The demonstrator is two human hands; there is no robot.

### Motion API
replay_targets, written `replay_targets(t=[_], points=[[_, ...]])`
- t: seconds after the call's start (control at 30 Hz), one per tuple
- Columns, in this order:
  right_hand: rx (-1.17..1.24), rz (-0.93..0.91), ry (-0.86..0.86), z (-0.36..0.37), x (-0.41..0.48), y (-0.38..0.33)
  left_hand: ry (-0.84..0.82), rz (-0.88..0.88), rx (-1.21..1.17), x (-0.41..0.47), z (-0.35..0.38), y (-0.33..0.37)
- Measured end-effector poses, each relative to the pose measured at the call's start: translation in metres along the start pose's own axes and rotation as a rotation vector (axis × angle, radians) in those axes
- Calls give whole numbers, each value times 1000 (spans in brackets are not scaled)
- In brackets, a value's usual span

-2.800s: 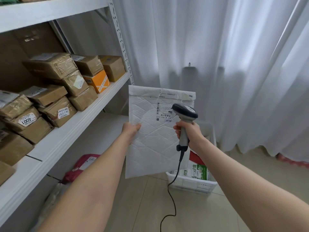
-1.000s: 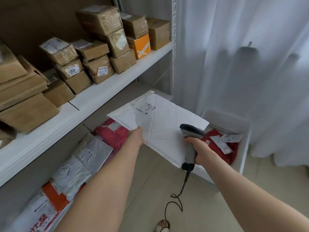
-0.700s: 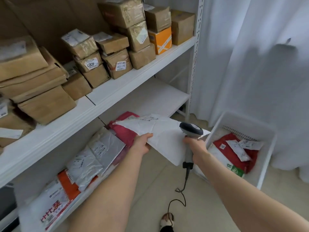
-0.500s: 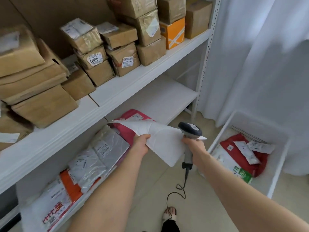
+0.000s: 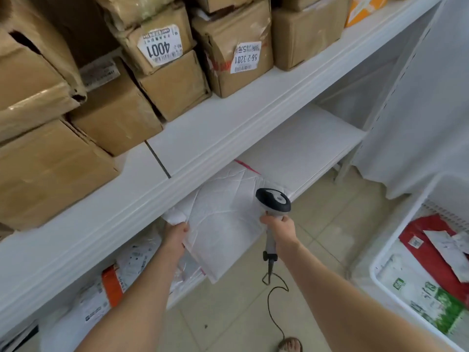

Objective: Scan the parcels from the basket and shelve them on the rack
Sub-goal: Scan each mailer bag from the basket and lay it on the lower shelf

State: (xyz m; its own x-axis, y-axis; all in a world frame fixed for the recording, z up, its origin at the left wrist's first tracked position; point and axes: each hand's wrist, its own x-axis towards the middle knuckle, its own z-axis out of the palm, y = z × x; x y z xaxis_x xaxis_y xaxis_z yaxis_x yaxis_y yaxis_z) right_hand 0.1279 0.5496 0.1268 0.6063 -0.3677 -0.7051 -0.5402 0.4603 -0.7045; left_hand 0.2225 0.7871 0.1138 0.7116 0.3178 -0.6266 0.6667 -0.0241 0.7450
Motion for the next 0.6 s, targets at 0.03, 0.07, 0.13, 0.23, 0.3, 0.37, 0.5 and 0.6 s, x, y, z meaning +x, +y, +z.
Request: replay_targets(t=[0.03, 0.07, 0.13, 0.23, 0.3, 0.37, 0.5, 0.6], points=[[0, 4, -10, 11, 10, 9, 15, -1, 13, 18, -4, -3], [4, 1, -15, 20, 22, 17, 30, 4, 20, 34, -6, -6], [9, -8, -15, 37, 42, 32, 63, 57, 11, 64, -7, -13], [21, -8, -36, 57, 60, 49, 146, 191, 42, 97, -12, -25], [9, 7, -63, 65, 68, 60, 163, 214, 126, 111, -15, -35], [9, 24, -69, 66, 72, 68, 155, 188, 175, 120, -14, -48], [7, 49, -20, 57, 78, 72, 219, 113, 369, 125, -10, -52], [6, 62, 11, 46, 78, 66, 252, 66, 578, 120, -3, -46]])
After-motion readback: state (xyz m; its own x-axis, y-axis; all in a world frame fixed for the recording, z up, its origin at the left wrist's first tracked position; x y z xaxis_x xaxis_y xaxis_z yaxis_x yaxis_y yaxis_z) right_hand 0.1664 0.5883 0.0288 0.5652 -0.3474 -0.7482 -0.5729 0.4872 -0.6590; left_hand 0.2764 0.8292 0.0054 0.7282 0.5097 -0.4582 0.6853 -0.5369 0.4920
